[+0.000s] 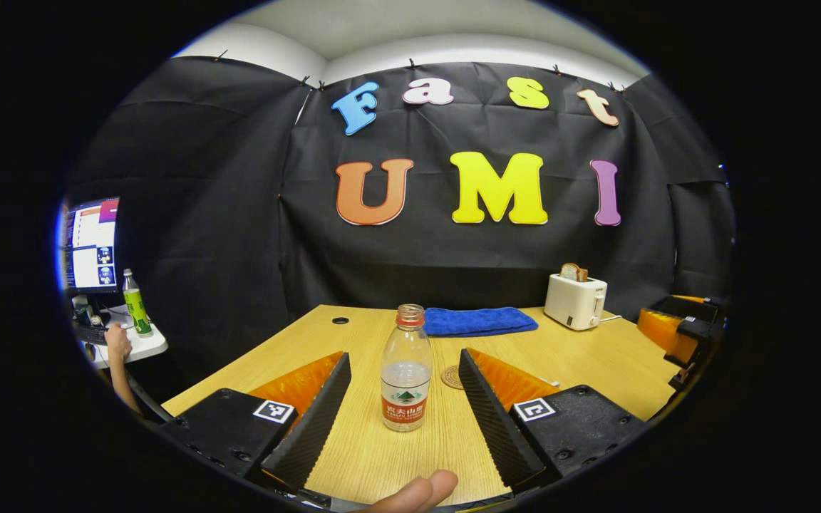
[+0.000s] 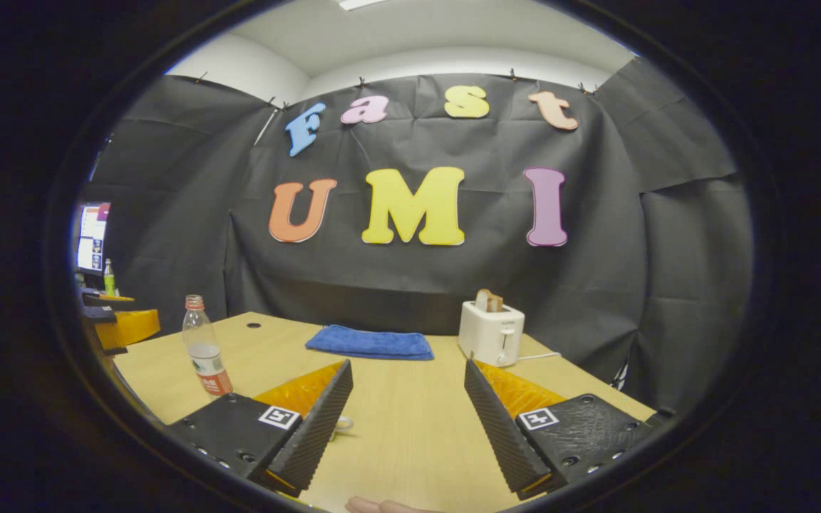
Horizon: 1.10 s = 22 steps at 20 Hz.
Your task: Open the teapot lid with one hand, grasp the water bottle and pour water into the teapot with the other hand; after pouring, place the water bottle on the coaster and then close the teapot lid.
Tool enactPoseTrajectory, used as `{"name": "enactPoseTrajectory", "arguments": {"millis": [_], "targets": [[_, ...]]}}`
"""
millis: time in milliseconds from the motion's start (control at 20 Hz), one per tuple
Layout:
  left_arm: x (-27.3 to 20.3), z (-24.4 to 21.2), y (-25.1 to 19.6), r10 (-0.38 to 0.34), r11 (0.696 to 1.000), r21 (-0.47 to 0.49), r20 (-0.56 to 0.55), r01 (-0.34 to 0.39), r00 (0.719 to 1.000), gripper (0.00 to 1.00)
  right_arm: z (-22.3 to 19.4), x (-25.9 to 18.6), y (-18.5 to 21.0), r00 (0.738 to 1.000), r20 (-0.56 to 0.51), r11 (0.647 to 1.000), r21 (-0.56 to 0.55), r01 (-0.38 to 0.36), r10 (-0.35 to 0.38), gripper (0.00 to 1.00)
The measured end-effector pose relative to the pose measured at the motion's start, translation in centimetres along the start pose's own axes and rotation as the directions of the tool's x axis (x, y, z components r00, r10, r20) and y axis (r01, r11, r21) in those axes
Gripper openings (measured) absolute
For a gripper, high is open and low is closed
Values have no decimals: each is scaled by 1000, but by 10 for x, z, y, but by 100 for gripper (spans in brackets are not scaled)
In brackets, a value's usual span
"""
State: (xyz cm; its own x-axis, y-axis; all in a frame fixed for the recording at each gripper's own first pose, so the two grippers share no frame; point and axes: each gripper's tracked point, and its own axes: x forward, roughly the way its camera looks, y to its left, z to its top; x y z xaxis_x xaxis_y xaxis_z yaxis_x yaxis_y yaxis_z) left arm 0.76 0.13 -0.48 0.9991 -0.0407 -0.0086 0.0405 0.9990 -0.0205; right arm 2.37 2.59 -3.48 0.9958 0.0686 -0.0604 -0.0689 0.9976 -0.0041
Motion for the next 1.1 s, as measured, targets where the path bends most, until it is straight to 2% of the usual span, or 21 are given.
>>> {"name": "enactPoseTrajectory", "arguments": {"millis": [200,500,700,750,850,950,1000,1050,1100], "targets": [[2,1,14,15,999,33,4,-15,1000,96,-24,27,32,997,-30,997,26,-76,77,95],[2,6,46,69,998,-10,11,-69,998,96,-51,77,76,993,-18,993,6,-117,117,97],[0,11,67,100,994,-40,24,-99,995,96,-87,102,102,986,-100,991,0,-136,135,97],[-1,11,75,125,991,-48,23,-124,992,96,-93,106,109,982,-117,989,4,-146,145,95],[-2,14,97,200,980,-25,37,-199,979,96,-100,108,118,981,-123,989,4,-150,149,89],[0,15,103,227,974,9,47,-228,973,96,-109,111,123,979,-136,989,3,-150,149,82],[1,13,102,223,974,11,44,-224,974,96,-112,112,126,978,-143,988,5,-155,154,73],[1,12,99,213,977,1,37,-214,976,96,-115,114,128,974,-155,987,12,-163,163,70],[3,11,96,200,980,-12,30,-199,979,95,-116,113,130,972,-154,985,26,-173,175,54]]}}
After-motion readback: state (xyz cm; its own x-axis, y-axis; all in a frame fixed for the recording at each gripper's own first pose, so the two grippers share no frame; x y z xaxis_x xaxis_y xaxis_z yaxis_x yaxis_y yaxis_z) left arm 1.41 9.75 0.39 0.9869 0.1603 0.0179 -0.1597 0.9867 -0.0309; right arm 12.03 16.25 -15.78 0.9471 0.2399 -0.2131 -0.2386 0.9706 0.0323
